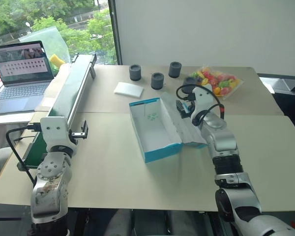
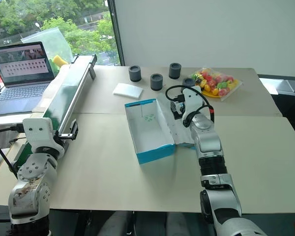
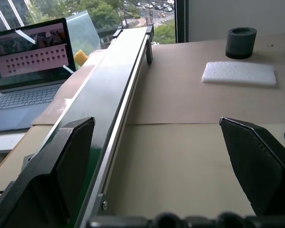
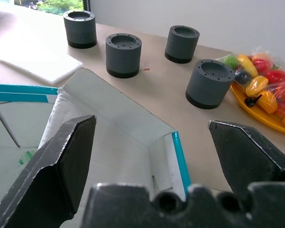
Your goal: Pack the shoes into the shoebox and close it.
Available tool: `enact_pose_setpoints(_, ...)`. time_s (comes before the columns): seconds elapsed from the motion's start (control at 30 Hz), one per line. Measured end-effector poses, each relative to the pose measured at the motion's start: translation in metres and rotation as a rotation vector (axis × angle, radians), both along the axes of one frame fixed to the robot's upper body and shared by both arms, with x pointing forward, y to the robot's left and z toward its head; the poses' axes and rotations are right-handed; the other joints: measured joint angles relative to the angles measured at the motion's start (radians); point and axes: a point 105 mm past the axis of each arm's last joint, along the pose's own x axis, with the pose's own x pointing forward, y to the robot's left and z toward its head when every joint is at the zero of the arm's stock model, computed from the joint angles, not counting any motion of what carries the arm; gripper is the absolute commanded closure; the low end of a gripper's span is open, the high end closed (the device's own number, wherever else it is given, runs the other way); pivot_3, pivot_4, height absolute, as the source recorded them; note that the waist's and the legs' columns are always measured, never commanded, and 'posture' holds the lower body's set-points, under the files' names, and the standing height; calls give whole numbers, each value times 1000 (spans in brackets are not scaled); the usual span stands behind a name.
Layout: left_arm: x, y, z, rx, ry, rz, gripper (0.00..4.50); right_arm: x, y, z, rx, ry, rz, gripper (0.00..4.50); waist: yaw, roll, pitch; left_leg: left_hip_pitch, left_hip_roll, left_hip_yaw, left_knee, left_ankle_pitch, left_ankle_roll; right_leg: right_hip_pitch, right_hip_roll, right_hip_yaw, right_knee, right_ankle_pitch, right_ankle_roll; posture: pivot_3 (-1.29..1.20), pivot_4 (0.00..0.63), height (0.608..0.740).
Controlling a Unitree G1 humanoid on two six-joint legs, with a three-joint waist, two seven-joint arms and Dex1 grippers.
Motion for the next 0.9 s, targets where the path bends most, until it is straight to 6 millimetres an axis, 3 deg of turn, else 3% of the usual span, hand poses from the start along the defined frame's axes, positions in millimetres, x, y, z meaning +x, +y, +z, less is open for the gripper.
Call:
enact_pose_setpoints(0.1, -3, 2, -4, 14, 17, -1, 0, -2, 11, -1, 32, 14, 46, 73, -4, 0, 0, 0, 1, 0, -1, 0, 0, 0, 0, 1, 0, 0, 0, 0, 150, 740)
enact_pose_setpoints(0.17, -9, 9, -13, 34, 61, -3, 0, -10, 43, 3, 120, 33, 213, 73, -20, 0, 0, 1, 2, -1, -3, 0, 0, -2, 2, 4, 0, 0, 0, 0, 150, 740)
enact_pose_setpoints(0.23, -17, 22, -17, 38, 84, 12, 0, -29, 85, 16, 194, 43, 461, 73, -30, 0, 0, 1, 5, 0, -5, 0, 0, -4, 4, 7, 1, 1, -2, 0, 150, 740)
enact_pose_setpoints(0.3, -26, 40, -11, 33, 63, 39, 0, -52, 115, 36, 235, 51, 700, 73, -25, 1, 0, 1, 8, 0, -5, 0, 0, -5, 6, 7, 0, 2, -3, 0, 150, 740)
enact_pose_setpoints(0.43, -51, 79, -8, 32, 78, 118, 0, -103, 140, 63, 248, 65, 1080, 73, -21, 0, 0, 3, 9, 0, -5, -1, 0, -3, 5, 6, -1, 2, -3, 0, 150, 740)
enact_pose_setpoints(0.53, -61, 96, -13, 37, 118, 150, 0, -130, 157, 55, 196, 133, 1250, 73, -17, 0, 0, 4, 9, -1, -5, -1, -1, -2, 5, 5, -1, 2, -3, 0, 150, 740)
enact_pose_setpoints(0.7, -68, 105, -11, 51, 153, 109, 0, -143, 173, 16, 12, 239, 1258, 73, -17, -1, 0, 3, 9, 0, -5, -1, -1, -4, 5, 5, -1, 2, -4, 0, 150, 740)
enact_pose_setpoints(0.8, -68, 106, -17, 37, 194, 59, 0, -128, 181, 0, -126, 186, 1101, 73, -18, -2, -1, 3, 10, 0, -6, -2, -3, -7, 6, 6, -1, 3, -5, 0, 150, 740)
enact_pose_setpoints(0.9, -67, 111, -23, 35, 236, 35, 0, -123, 186, -15, -146, 190, 1011, 73, -20, -2, -1, -1, 10, 2, -6, -2, -4, -13, 6, 8, 1, 3, -5, 0, 150, 740)
